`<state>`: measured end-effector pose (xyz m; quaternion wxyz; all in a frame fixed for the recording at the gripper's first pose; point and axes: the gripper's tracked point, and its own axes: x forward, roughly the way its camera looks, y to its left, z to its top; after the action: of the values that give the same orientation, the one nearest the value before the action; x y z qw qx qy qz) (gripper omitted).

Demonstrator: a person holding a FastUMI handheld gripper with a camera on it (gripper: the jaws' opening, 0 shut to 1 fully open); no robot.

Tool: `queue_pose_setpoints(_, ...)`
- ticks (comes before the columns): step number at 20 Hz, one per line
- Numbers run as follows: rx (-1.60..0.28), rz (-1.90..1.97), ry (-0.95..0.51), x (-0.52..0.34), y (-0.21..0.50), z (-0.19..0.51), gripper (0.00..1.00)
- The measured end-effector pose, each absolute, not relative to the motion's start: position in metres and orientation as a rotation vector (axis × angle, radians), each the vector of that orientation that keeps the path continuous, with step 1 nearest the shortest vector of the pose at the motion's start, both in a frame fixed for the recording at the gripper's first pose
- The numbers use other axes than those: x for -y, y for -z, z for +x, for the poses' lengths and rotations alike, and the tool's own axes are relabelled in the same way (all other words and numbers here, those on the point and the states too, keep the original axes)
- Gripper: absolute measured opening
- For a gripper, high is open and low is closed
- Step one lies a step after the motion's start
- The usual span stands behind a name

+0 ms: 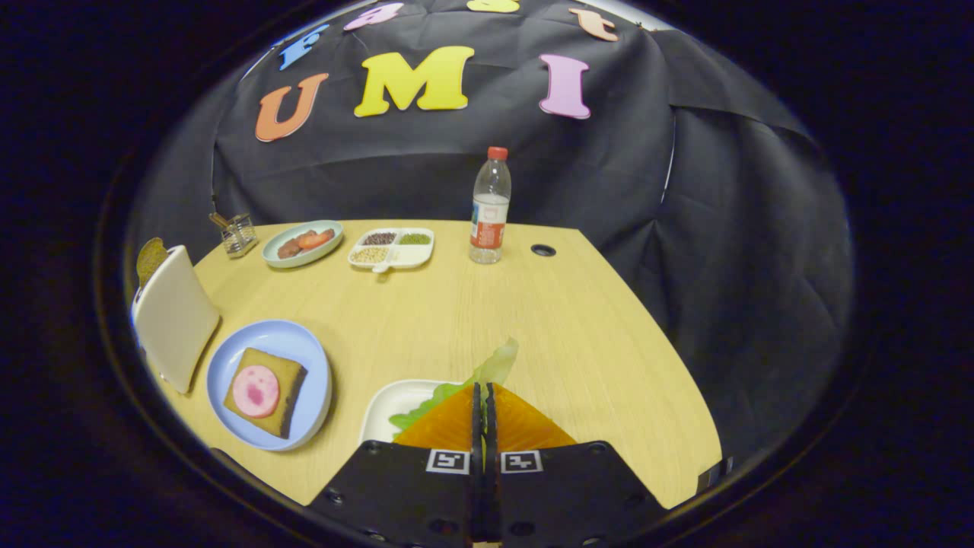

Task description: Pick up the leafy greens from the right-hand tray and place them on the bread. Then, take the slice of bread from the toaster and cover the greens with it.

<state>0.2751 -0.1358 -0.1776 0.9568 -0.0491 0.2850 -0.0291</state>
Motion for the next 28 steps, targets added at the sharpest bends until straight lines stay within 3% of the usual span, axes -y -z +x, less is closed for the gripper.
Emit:
queue_pose_setpoints(8, -0.469, -0.244, -0.011, 0.069, 0.127, 0.249, 0.0)
queue_pose_setpoints(23, -0.436, -0.247, -0.362, -0.15, 0.135, 0.215, 0.0)
queue_pose_setpoints(28, -0.504, -0.271, -0.309, -0.141, 0.178, 0.259, 0.0)
